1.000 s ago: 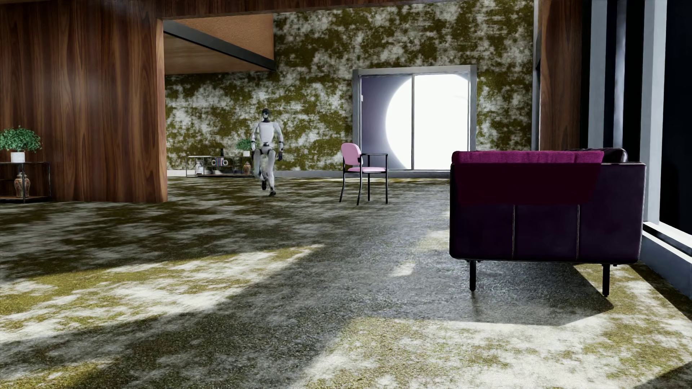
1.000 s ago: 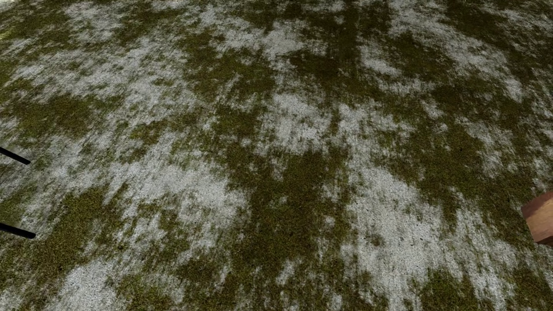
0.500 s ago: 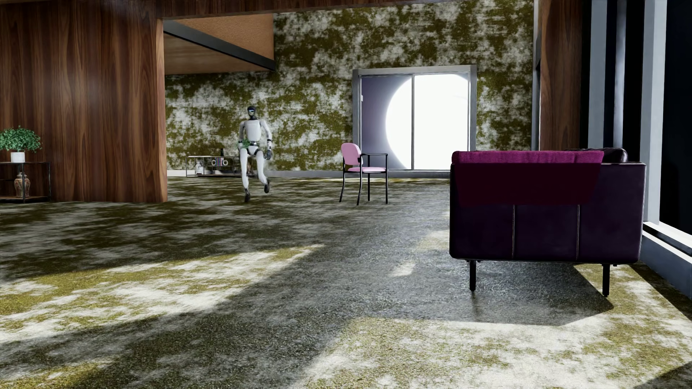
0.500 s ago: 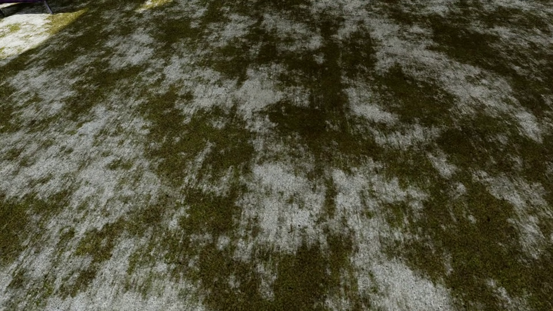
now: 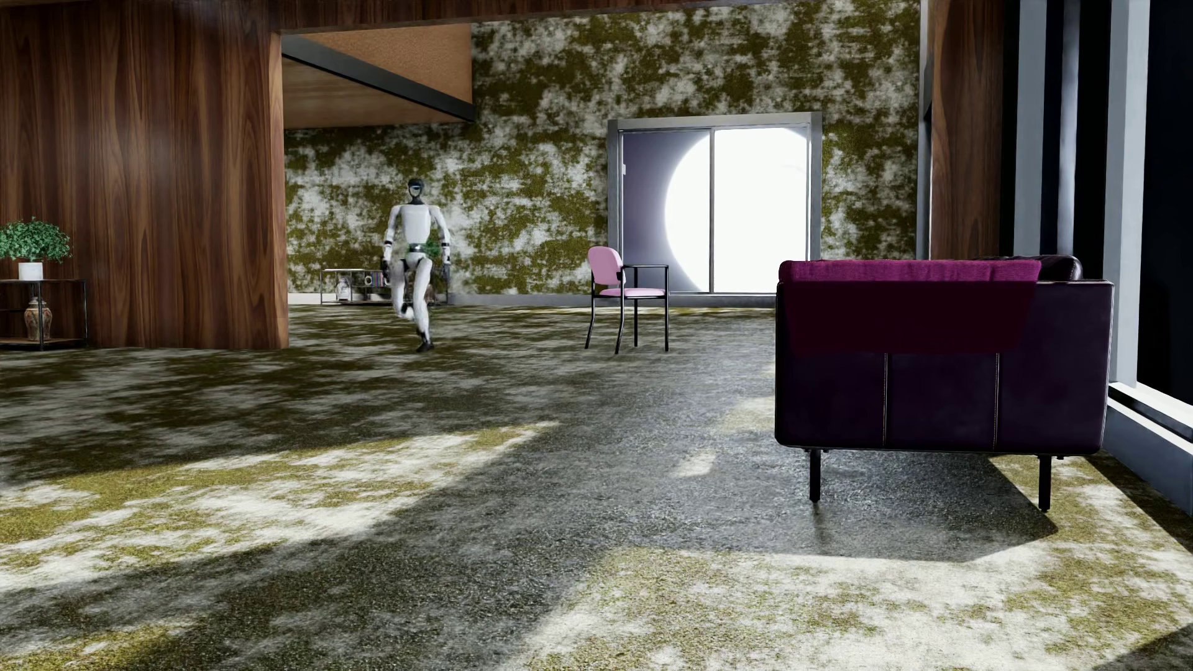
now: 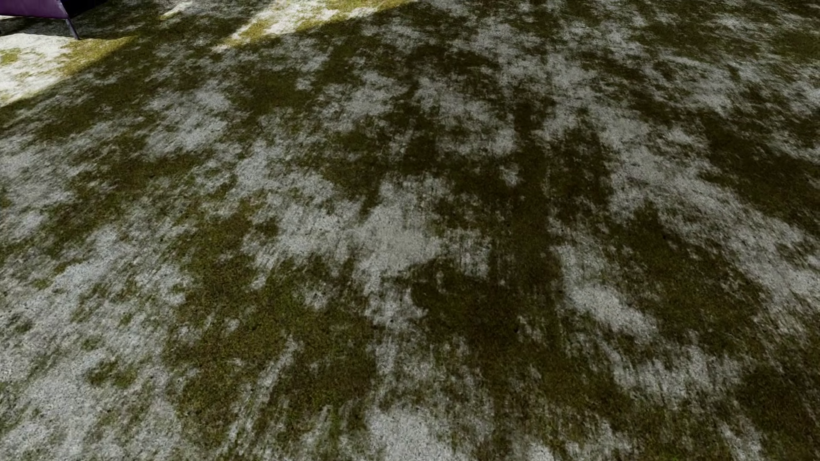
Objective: Walk towards the dark pink sofa
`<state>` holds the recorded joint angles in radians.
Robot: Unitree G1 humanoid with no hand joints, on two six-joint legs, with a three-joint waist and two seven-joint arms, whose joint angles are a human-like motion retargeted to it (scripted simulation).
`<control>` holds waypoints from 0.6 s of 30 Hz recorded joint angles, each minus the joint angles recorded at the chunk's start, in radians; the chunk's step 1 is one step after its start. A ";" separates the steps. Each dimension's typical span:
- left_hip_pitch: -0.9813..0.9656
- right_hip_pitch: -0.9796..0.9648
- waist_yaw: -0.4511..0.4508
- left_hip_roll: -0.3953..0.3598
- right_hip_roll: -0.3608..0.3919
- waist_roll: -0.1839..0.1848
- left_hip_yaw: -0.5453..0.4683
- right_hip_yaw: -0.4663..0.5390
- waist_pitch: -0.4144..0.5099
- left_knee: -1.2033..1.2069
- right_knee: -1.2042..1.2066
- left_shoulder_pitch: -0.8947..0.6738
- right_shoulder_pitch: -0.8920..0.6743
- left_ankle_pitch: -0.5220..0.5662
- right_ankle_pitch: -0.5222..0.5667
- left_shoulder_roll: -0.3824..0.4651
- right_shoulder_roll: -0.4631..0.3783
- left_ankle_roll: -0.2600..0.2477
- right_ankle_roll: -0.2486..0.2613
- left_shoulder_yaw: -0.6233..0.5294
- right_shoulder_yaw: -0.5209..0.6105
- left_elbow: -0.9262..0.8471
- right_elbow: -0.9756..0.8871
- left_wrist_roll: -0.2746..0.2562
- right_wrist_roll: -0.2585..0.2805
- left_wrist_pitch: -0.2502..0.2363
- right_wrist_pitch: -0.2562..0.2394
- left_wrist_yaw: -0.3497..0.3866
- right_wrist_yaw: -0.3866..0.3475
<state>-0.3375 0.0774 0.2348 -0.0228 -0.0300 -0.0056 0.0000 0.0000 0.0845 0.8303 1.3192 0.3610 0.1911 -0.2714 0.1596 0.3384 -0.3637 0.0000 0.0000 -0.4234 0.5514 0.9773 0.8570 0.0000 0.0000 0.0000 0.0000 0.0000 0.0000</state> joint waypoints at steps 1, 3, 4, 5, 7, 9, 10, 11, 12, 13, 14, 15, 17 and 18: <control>0.092 -0.113 -0.059 0.005 0.046 0.028 0.000 0.000 0.007 -0.044 0.081 -0.017 0.014 -0.007 -0.081 -0.002 0.025 0.000 0.000 0.002 -0.030 -0.032 0.031 0.000 0.000 0.000 0.000 0.000 0.000; 0.301 -0.292 -0.187 0.002 0.098 0.063 0.000 0.000 0.014 -0.186 -0.087 -0.027 0.068 -0.011 -0.031 0.013 0.043 0.000 0.000 0.016 -0.030 -0.129 0.058 0.000 0.000 0.000 0.000 0.000 0.000; 0.363 -0.398 -0.213 0.006 0.114 0.073 0.000 0.000 0.004 -0.230 -0.257 -0.044 0.087 -0.017 0.039 0.020 0.023 0.000 0.000 0.027 0.040 -0.182 0.046 0.000 0.000 0.000 0.000 0.000 0.000; 0.476 -0.419 -0.279 0.039 0.127 0.100 0.000 0.000 0.016 -0.281 -0.477 -0.049 0.116 -0.037 0.082 0.021 0.017 0.000 0.000 0.037 0.045 -0.225 0.054 0.000 0.000 0.000 0.000 0.000 0.000; 0.582 -0.515 -0.335 0.032 0.092 0.084 0.000 0.000 -0.003 -0.321 -0.820 -0.103 0.138 -0.101 -0.177 0.042 0.017 0.000 0.000 0.067 0.052 -0.281 0.055 0.000 0.000 0.000 0.000 0.000 0.000; 0.653 -0.575 -0.389 0.063 0.044 0.087 0.000 0.000 -0.011 -0.281 -0.852 -0.144 0.159 -0.114 -0.497 0.048 0.006 0.000 0.000 0.099 0.079 -0.290 0.047 0.000 0.000 0.000 0.000 0.000 0.000; 0.702 -0.598 -0.415 0.090 0.045 0.098 0.000 0.000 -0.002 -0.257 -0.846 -0.149 0.169 -0.057 -0.352 0.041 0.001 0.000 0.000 0.121 0.083 -0.272 0.050 0.000 0.000 0.000 0.000 0.000 0.000; 0.714 -0.631 -0.419 0.128 0.069 0.116 0.000 0.000 -0.016 -0.191 -0.768 -0.135 0.177 0.054 -0.120 0.035 0.002 0.000 0.000 0.135 0.086 -0.253 0.060 0.000 0.000 0.000 0.000 0.000 0.000; 0.667 -0.652 -0.403 0.174 0.124 0.155 0.000 0.000 -0.031 -0.055 -0.688 -0.112 0.179 0.236 0.054 0.022 0.004 0.000 0.000 0.145 0.089 -0.228 0.073 0.000 0.000 0.000 0.000 0.000 0.000; 0.593 -0.626 -0.375 0.187 0.157 0.178 0.000 0.000 -0.033 0.134 -0.611 -0.103 0.169 0.380 0.087 0.021 -0.002 0.000 0.000 0.086 0.071 -0.156 0.108 0.000 0.000 0.000 0.000 0.000 0.000; 0.451 -0.592 -0.345 0.203 0.212 0.198 0.000 0.000 -0.039 0.361 -0.588 -0.074 0.148 0.387 0.058 0.022 -0.008 0.000 0.000 0.081 0.051 -0.155 0.108 0.000 0.000 0.000 0.000 0.000 0.000; 0.353 -0.489 -0.298 0.201 0.239 0.209 0.000 0.000 -0.014 0.524 -0.608 -0.063 0.125 0.241 0.010 0.024 0.000 0.000 0.000 0.047 -0.005 -0.144 0.123 0.000 0.000 0.000 0.000 0.000 0.000; 0.137 -0.262 -0.172 0.144 0.246 0.187 0.000 0.000 -0.004 0.609 -0.728 -0.019 0.069 0.041 -0.142 0.033 -0.021 0.000 0.000 0.005 0.004 -0.132 0.076 0.000 0.000 0.000 0.000 0.000 0.000; 0.075 -0.135 -0.099 0.115 0.228 0.167 0.000 0.000 0.010 0.517 -0.794 0.005 0.067 0.019 -0.211 0.041 -0.042 0.000 0.000 0.000 -0.014 -0.104 -0.011 0.000 0.000 0.000 0.000 0.000 0.000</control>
<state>-0.2621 -0.0577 0.1358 0.0919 0.1982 0.1615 0.0000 0.0000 0.0950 1.3474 0.5252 0.3662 0.2576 -0.2520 -0.0510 0.3792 -0.4060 0.0000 0.0000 -0.4235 0.5377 0.8735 0.8459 0.0000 0.0000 0.0000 0.0000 0.0000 0.0000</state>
